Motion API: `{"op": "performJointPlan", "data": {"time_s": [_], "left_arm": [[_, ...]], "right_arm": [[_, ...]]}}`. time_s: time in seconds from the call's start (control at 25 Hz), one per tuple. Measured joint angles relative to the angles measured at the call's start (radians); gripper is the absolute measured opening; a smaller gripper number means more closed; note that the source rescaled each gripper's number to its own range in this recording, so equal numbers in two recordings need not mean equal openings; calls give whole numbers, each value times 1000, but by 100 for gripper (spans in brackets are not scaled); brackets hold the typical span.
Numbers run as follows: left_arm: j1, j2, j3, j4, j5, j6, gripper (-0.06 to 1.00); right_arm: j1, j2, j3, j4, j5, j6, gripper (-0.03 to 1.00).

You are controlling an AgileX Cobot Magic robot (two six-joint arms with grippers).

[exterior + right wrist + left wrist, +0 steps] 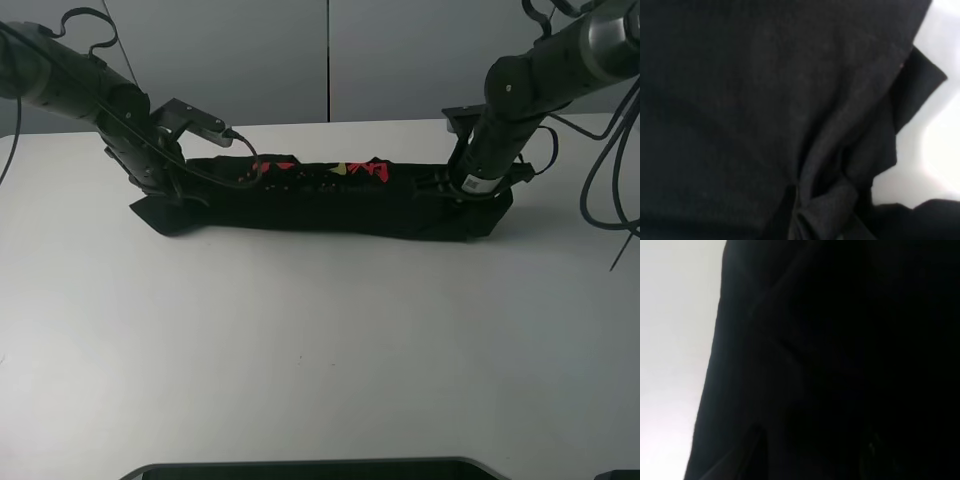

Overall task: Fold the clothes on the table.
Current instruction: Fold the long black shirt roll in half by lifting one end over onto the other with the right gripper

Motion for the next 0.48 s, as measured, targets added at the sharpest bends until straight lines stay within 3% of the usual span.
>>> {"op": "performJointPlan", "data": {"time_s": [0.2,0.48], "left_arm": [[-6,-25,8,-148,10,111,56],[-6,-62,10,-194,43,171,56]], "right_arm": [[0,-1,0,-162,65,79,8],[-2,-1,7,-385,245,165,8]]}}
